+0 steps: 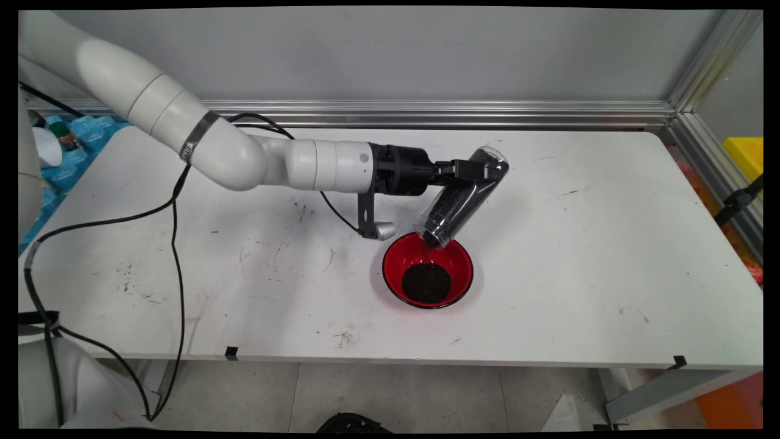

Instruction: Pour the black seasoning powder in the red bowl

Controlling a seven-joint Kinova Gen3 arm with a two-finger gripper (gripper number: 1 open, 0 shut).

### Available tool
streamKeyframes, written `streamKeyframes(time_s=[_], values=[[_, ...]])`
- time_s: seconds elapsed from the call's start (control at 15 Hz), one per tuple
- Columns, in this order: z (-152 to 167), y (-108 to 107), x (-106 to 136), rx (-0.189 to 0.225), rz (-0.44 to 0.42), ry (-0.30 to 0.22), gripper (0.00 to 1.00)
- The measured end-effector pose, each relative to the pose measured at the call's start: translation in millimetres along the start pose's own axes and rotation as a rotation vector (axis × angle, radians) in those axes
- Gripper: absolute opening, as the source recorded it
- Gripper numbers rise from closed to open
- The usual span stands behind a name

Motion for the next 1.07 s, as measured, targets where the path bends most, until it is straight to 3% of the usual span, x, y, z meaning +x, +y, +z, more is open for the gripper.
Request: streamKeyframes(time_s=[1.07], values=[[0.7, -2.1, 6.4, 0.046, 0.08, -0.013, 0.0]])
